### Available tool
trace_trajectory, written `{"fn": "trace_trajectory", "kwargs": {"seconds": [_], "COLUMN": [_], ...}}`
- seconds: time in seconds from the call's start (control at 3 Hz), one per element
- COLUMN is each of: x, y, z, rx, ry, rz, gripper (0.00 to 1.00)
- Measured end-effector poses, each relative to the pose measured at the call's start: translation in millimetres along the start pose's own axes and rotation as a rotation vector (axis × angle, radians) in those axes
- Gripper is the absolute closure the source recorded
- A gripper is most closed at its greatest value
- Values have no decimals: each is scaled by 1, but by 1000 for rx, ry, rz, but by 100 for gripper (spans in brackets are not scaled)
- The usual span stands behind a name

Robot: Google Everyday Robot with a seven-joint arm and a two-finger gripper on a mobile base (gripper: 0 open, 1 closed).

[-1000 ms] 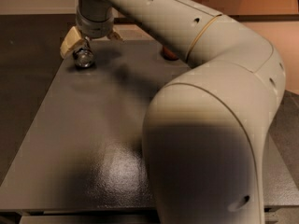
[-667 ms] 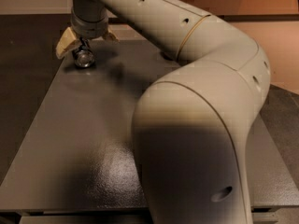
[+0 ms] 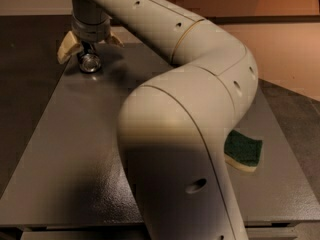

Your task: Pick pepsi can

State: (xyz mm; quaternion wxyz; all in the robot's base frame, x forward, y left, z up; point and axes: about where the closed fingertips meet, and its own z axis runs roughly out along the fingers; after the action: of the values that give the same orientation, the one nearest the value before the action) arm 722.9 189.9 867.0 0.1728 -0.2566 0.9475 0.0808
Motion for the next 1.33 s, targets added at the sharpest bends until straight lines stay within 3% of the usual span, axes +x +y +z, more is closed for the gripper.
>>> {"fn": "trace_trajectory", "kwargs": {"seconds": [0.33, 0.67, 1.33], "x": [-3, -3, -7], "y": [-5, -8, -9], "z": [13, 22, 19], "rx": [7, 8, 9], "ry": [27, 47, 37], "rz": [14, 28, 35], "gripper": [0, 18, 64]}}
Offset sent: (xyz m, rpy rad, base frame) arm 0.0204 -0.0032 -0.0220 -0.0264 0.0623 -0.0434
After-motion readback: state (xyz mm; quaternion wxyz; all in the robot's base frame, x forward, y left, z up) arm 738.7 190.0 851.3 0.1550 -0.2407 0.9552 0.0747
